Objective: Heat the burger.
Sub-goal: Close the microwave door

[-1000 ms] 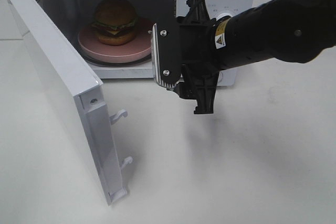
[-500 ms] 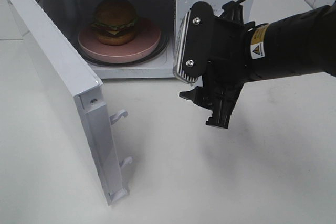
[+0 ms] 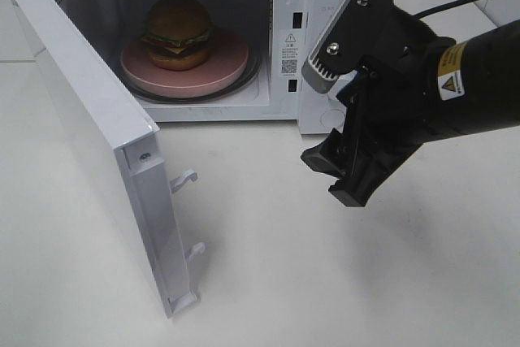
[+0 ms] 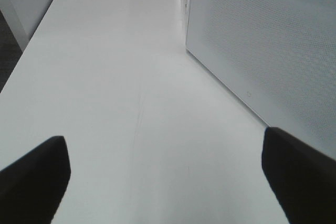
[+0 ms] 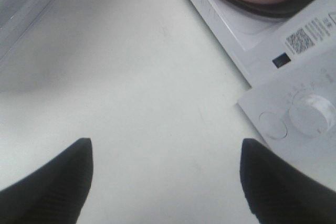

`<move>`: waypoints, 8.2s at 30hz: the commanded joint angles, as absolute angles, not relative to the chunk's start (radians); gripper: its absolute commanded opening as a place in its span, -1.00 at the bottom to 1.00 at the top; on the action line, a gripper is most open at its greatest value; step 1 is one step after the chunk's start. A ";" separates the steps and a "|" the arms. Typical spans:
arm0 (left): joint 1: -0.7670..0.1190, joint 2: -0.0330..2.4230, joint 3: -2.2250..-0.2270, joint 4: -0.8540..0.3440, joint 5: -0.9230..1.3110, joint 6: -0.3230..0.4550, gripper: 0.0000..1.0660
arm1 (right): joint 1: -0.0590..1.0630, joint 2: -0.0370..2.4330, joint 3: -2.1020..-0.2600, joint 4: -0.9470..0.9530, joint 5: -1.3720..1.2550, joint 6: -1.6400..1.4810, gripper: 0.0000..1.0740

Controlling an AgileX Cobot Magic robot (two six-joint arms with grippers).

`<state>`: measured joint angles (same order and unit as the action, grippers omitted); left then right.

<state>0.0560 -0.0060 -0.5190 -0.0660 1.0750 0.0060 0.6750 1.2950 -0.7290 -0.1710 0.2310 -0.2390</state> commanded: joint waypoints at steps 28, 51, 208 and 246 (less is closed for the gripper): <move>0.052 -0.012 -0.516 -0.072 1.066 0.007 0.71 | 0.677 0.793 -0.725 -0.142 0.938 0.081 0.42; 0.052 -0.012 -0.516 -0.072 1.066 0.007 0.71 | 0.580 0.568 -0.693 -0.124 1.040 0.099 0.42; 0.052 0.732 -0.186 -0.062 -0.319 -0.011 -1.00 | 0.116 -0.033 -0.498 -0.035 0.997 0.072 0.41; -0.257 1.353 -0.226 0.149 -0.808 -0.136 -1.00 | 0.116 -0.033 -0.498 -0.035 0.997 0.072 0.41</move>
<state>-0.2120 1.3320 -0.2150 0.2310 -0.7650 -0.1810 0.1240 -0.0030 -0.5000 -0.0280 0.9960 0.0750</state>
